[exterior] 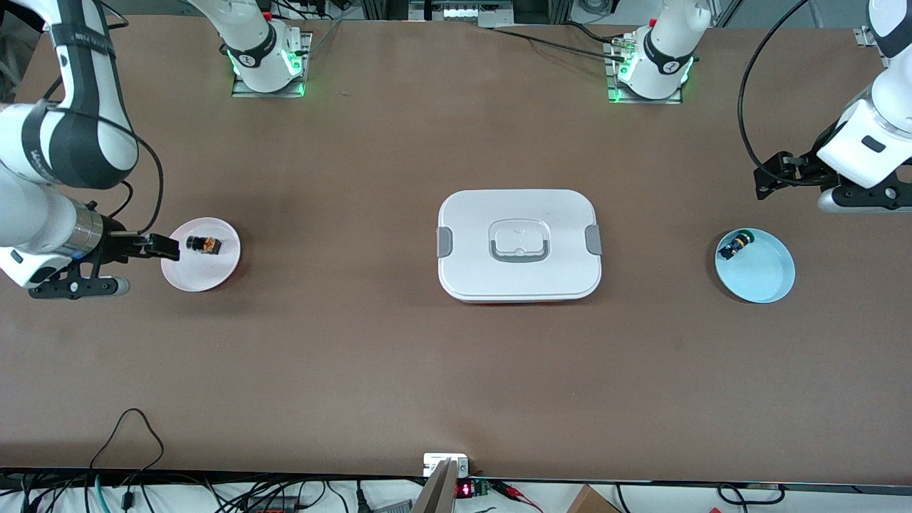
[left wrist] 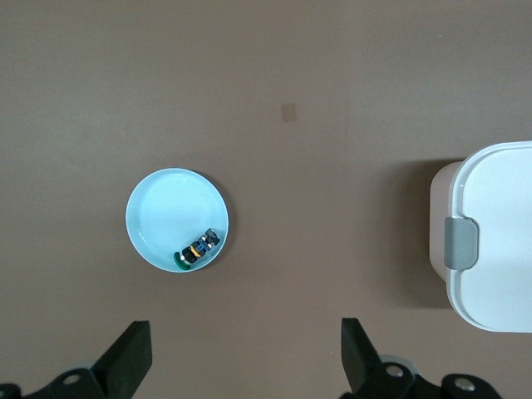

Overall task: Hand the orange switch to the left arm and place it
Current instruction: 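Lower the right gripper over the orange switch on the plate, then descend and close the right gripper on the orange switch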

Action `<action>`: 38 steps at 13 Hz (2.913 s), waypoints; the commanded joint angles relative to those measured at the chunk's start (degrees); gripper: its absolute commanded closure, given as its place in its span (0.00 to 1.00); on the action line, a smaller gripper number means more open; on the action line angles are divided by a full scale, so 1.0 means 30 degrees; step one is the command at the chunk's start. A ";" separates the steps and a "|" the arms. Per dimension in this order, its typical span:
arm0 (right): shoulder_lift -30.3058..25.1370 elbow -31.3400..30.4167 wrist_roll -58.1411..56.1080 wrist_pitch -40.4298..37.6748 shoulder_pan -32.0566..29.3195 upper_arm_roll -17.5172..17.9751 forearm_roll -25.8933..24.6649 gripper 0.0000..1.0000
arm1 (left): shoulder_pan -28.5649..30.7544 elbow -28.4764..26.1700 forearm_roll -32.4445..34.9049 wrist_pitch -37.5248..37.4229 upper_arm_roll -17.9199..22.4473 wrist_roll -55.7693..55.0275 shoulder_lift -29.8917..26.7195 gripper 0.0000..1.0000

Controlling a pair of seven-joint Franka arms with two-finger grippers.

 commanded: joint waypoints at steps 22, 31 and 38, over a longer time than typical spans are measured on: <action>0.1741 -0.6213 -0.0254 0.6134 -0.1235 0.0065 -0.0270 0.00 | -0.0004 0.0235 -0.0181 0.0035 0.0066 0.0385 0.0142 0.00; 0.1830 -0.7357 -0.0166 0.7016 -0.1557 -0.0052 -0.0270 0.00 | -0.0004 0.0235 -0.0181 0.0035 0.0154 0.0414 0.0142 0.00; 0.1859 -0.7737 0.0067 0.7133 -0.1557 -0.0140 -0.0270 0.00 | -0.0033 0.0265 -0.0239 0.0094 0.0067 0.0298 0.0258 0.00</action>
